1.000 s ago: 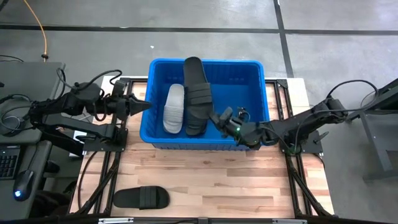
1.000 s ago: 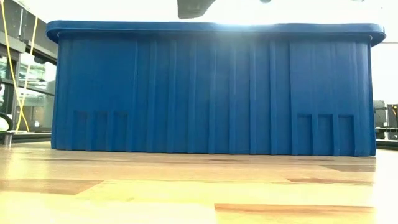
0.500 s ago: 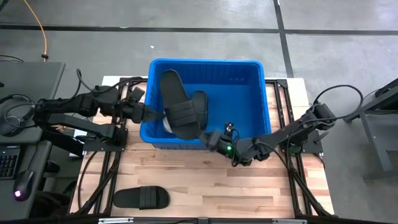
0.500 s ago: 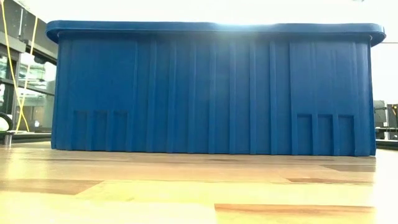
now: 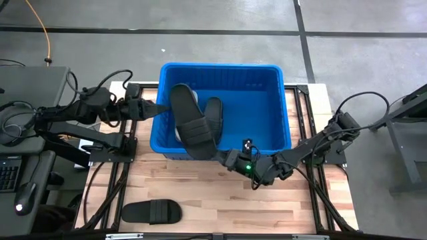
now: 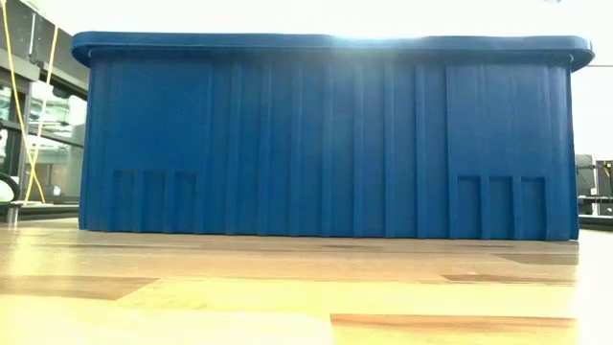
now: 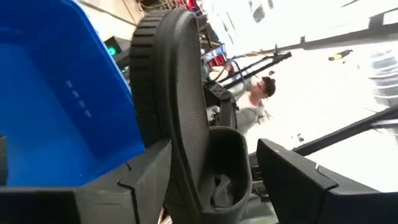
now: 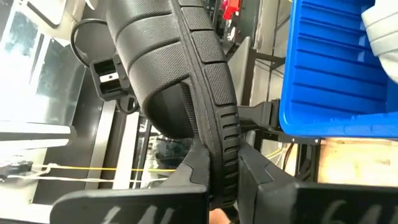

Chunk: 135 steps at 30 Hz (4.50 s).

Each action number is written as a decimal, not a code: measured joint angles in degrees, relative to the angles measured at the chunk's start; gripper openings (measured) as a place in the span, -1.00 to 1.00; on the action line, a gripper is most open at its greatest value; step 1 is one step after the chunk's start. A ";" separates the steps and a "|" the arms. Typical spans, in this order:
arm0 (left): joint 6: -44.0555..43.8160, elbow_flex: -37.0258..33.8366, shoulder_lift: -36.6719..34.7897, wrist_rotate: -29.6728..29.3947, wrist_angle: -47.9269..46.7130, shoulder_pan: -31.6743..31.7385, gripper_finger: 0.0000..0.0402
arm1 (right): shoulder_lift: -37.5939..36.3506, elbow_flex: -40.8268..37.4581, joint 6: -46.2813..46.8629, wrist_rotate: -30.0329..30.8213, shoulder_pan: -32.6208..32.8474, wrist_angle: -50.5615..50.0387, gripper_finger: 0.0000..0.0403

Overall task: Pick and place slides into bin
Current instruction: Put the black slide into the blue bin

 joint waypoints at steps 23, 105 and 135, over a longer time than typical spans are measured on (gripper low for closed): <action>1.49 -0.01 0.51 -0.18 -0.37 0.00 0.07 | -0.02 0.02 -5.68 2.97 0.95 5.97 -0.97; 3.60 -0.42 36.72 40.45 16.31 36.57 -0.76 | -26.12 0.00 -13.07 13.57 8.44 -46.11 -0.14; 10.63 44.65 76.14 42.64 -13.27 29.73 -0.76 | -29.88 0.00 -15.63 15.83 9.35 -48.52 -0.20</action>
